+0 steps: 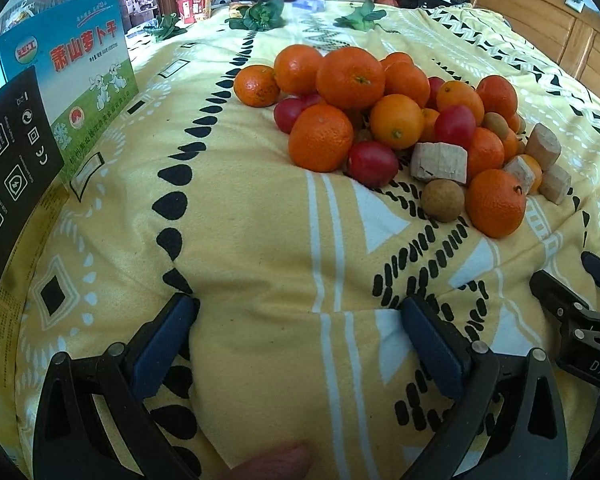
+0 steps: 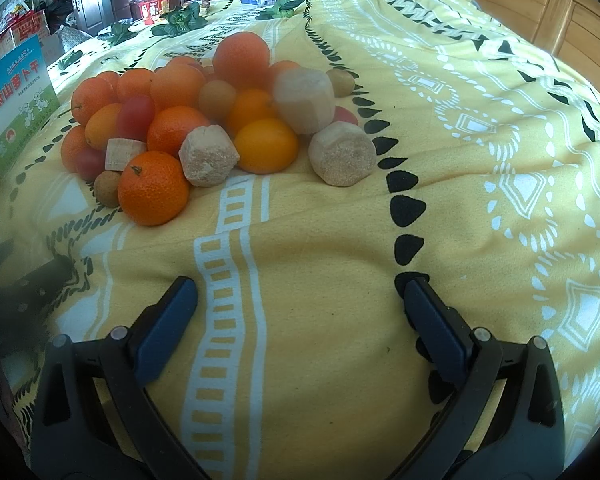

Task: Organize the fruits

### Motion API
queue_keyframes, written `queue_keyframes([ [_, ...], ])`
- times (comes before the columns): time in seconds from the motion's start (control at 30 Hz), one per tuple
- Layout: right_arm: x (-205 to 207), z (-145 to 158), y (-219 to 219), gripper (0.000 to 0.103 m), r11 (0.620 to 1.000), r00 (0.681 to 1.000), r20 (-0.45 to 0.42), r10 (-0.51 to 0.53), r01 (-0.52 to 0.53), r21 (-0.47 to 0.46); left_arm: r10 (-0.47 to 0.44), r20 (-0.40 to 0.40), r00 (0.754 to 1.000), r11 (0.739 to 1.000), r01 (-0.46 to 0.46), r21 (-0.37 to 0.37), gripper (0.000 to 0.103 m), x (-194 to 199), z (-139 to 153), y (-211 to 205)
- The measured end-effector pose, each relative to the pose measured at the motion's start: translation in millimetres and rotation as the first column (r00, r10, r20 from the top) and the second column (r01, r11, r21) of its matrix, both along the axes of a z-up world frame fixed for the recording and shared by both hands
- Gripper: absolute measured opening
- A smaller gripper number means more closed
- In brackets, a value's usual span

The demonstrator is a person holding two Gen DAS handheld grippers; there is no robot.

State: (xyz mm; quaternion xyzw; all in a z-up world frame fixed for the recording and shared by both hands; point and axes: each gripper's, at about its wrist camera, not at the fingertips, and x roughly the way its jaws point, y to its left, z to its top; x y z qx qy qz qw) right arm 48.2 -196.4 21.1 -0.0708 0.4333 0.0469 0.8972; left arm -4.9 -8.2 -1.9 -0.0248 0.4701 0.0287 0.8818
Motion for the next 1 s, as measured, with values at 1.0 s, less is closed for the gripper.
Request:
queue_keyframes([
  [1.0, -0.2, -1.9, -1.7, 0.103, 1.0, 1.0, 0.001, 0.0, 0.0, -0.004, -0.014, -0.003, 1.0, 0.999, 0.014, -0.031, 0.103, -3.4, 1.0, 6.1],
])
